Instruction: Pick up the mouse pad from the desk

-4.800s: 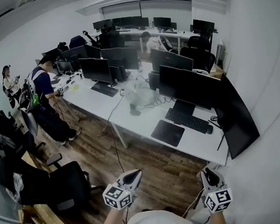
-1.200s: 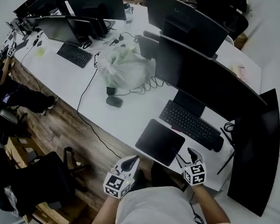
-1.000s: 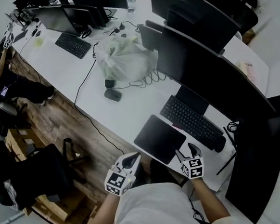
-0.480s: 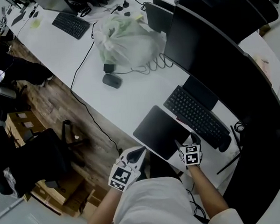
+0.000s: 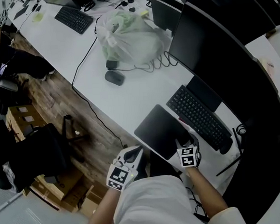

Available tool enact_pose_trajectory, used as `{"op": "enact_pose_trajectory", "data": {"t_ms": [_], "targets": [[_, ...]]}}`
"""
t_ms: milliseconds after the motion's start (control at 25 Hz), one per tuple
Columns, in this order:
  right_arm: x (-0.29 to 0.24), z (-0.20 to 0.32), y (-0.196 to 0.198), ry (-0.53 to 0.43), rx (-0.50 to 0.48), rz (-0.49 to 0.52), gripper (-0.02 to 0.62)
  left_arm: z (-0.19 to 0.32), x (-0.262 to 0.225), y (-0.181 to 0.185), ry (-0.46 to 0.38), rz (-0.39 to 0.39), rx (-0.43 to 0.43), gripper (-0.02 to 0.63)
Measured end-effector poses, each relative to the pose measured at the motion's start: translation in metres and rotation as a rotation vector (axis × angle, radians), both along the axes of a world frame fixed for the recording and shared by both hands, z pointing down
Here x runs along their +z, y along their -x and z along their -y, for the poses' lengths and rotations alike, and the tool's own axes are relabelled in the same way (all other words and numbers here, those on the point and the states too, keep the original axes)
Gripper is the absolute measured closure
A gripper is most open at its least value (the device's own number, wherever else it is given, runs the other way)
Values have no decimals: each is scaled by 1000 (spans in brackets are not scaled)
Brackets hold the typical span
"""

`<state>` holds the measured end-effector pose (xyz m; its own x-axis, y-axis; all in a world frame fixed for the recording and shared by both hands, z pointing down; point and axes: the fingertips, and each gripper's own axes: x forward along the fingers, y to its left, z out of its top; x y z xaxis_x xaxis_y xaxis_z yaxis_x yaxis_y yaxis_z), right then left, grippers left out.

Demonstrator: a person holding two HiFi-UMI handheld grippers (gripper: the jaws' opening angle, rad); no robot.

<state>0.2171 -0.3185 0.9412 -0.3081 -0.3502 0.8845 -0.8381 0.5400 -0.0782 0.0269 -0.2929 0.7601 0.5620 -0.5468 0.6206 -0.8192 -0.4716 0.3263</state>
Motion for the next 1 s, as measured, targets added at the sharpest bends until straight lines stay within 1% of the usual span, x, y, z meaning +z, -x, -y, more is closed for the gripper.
{"op": "enact_pose_trajectory", "data": {"t_ms": [240,440,480,520,720,840,1000], "targets": [[-4,-6,12,16,-47,20,413,2,-6,7,-13,10,-20,591],[1,-11,17,68,-87,79,469,4,-12,17,-28,27,-42,591],[1,-11,19,77,-95,94,514,3,-14,19,-31,31,-46,591],[0,-12,21,82,-100,103,543,2,-15,20,-36,34,-50,591],[-9,-13,25,81,-102,130,551,-5,-25,33,-65,52,-87,591],[-25,-13,30,69,-111,161,552,-12,-33,41,-70,51,-117,591],[-55,-12,45,39,-123,214,554,-23,-42,48,-81,52,-126,591]]}}
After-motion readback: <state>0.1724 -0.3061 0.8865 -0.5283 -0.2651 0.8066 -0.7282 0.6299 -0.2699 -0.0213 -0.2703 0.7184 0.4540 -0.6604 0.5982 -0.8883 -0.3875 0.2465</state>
